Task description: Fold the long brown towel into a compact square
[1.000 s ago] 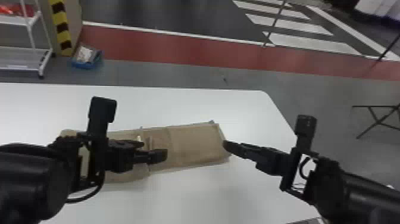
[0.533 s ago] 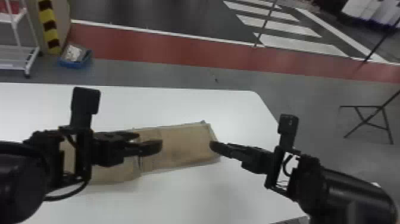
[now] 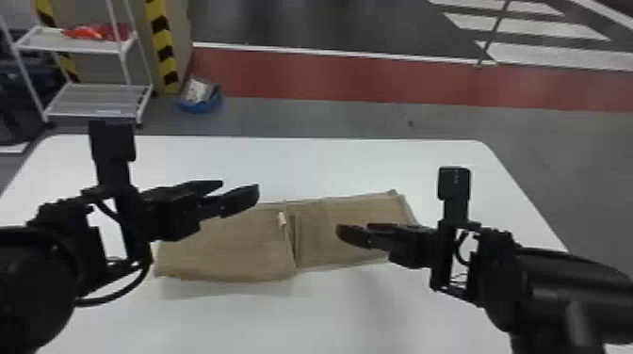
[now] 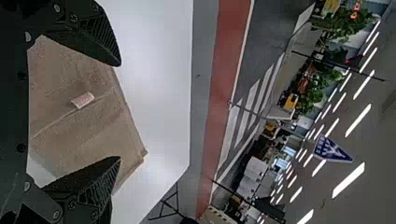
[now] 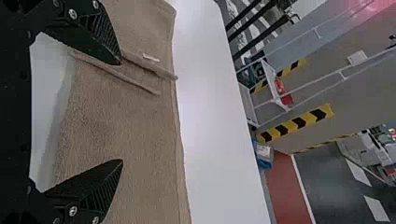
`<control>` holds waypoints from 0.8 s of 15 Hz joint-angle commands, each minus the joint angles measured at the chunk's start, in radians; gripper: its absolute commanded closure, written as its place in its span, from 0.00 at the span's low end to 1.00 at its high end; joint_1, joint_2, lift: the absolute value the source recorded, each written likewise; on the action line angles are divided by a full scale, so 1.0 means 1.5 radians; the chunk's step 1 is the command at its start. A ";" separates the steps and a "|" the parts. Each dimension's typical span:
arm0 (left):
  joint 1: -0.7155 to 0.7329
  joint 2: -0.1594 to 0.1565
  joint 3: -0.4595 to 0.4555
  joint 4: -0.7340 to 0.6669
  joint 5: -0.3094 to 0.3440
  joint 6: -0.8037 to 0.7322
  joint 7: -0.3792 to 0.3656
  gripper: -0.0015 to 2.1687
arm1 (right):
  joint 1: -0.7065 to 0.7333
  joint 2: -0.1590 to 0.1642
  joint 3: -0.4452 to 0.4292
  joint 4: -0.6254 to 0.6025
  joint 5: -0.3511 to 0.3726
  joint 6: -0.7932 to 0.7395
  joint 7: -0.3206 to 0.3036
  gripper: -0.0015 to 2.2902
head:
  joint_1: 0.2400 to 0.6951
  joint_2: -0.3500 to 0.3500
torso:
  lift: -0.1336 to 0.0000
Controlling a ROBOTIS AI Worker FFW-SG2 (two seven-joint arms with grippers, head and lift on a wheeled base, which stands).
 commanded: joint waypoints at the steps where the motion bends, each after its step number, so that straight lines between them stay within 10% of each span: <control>1: 0.021 0.022 0.040 -0.007 0.010 0.000 0.000 0.09 | -0.012 0.003 0.051 0.046 0.001 -0.036 -0.009 0.07 | 1.00 0.39 | 0.07; 12: 0.082 0.039 0.184 -0.010 0.065 -0.014 0.002 0.09 | -0.070 0.003 0.132 0.209 -0.013 -0.161 -0.012 0.08 | 1.00 0.74 | 0.07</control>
